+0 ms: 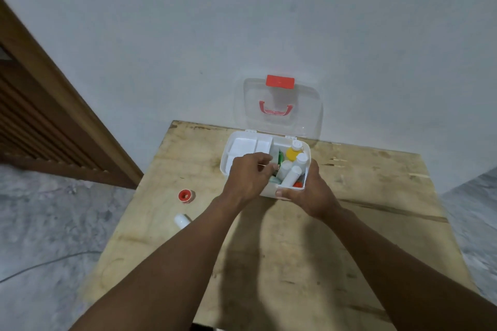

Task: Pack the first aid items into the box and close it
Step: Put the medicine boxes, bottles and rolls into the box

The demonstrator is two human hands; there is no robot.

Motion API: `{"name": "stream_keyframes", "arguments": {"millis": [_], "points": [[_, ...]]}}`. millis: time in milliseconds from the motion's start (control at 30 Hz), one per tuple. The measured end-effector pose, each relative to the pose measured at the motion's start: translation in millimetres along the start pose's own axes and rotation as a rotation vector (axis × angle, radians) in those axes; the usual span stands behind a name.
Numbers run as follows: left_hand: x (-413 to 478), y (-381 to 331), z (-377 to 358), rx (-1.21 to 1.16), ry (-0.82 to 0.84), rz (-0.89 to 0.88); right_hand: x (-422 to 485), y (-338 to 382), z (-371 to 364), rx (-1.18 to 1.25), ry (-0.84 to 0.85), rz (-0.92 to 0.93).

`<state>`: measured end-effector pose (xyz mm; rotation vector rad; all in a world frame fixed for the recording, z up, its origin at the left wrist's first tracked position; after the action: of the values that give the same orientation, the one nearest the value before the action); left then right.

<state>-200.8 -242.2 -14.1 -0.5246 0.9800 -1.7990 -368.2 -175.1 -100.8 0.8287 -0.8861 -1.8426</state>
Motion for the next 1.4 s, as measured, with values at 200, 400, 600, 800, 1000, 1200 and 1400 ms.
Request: {"name": "stream_keyframes", "arguments": {"millis": [200,400,600,800,1000,1200,1400], "points": [[-37.0,33.9,41.5,-0.006,-0.183,-0.021,-6.2,7.0,0.1,-0.027,0.01,-0.007],[-87.4,98.7,83.6,0.099,-0.298,0.071,-4.6,8.1,1.2,-0.108,0.003,-0.049],[-122.2,148.0,91.8,0.295,-0.269,0.104,-7.1,6.7,2.2,-0.129,0.015,-0.086],[-130.4,169.5,71.1,0.375,-0.244,0.101,-5.6,8.3,5.4,-0.136,-0.002,-0.092],[-114.6,158.8,68.2,0.377,-0.313,0.078,-1.2,4.5,7.0,-0.14,0.004,-0.084],[-89.7,151.2,59.9,0.434,-0.237,0.062,0.5,1.5,8.1,-0.138,-0.004,-0.075],[-90.9,150.3,46.6,0.428,-0.168,-0.016,-1.2,1.1,6.2,-0.097,0.008,-0.059]]}}
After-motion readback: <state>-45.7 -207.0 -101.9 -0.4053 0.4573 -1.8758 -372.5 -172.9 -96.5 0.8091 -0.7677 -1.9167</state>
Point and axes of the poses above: each hand's wrist, its own x-axis towards the middle knuckle, its own z-axis out of the back of the hand, y = z × x, the point moved 7 cm from there along x, towards the middle knuckle, and after that the axes turned 1 degree about -z, right-handed, at the moved point
